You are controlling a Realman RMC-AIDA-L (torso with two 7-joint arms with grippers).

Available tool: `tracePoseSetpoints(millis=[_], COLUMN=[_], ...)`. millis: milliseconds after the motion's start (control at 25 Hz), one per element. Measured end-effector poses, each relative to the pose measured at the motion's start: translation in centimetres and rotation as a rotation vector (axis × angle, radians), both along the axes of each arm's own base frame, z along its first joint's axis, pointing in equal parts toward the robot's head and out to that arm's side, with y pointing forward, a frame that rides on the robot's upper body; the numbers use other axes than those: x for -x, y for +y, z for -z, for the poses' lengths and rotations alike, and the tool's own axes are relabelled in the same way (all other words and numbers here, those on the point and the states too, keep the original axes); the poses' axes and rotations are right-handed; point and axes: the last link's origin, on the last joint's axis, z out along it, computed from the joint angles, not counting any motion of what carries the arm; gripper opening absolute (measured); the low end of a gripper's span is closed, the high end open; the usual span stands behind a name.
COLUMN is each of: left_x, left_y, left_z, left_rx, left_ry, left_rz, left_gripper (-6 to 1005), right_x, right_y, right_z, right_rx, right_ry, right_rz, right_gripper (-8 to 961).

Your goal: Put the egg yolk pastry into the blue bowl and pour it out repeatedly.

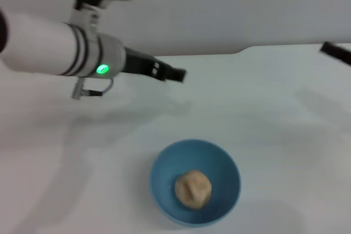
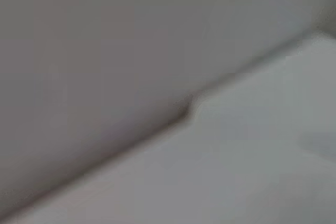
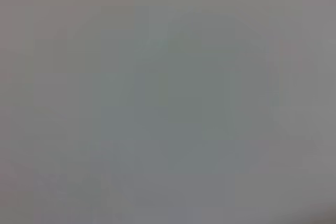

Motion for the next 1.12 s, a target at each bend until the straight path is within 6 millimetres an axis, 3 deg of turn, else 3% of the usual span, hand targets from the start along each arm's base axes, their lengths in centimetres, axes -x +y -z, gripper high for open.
tracePoseSetpoints(millis=[120, 240, 320, 640, 920, 1000, 1120], left_x=[0.8, 3.2, 4.5, 8.1, 11.1, 11.8, 12.8], left_y=[0.1, -0.1, -0.8, -2.9, -5.1, -5.6, -5.8], left_z=[-1.0, -2.9, -3.1, -1.8, -1.3, -1.3, -1.2], left_rx=[-0.082, -0.319, -0.441, -0.719, -0.945, -0.983, -0.989], left_ry=[-0.034, -0.108, -0.107, -0.041, -0.093, -0.122, -0.157], left_rz=[0.01, 0.066, 0.112, 0.2, 0.248, 0.269, 0.27], left_gripper=[796, 845, 878, 875, 875, 875, 875], right_x=[-0.6, -1.2, -1.6, -2.9, -5.8, -6.5, -7.0], right_y=[-0.5, -1.1, -1.4, -2.0, -4.6, -5.3, -6.1], right_z=[-0.7, -1.3, -1.4, -2.0, -3.5, -3.7, -3.3], right_rx=[-0.067, -0.159, -0.21, -0.4, -0.592, -0.641, -0.712], right_ry=[0.024, 0.049, 0.071, 0.203, 0.381, 0.378, 0.208], right_rz=[0.008, 0.008, 0.011, 0.079, 0.22, 0.246, 0.252], right_gripper=[333, 333, 333, 333, 332, 332, 332])
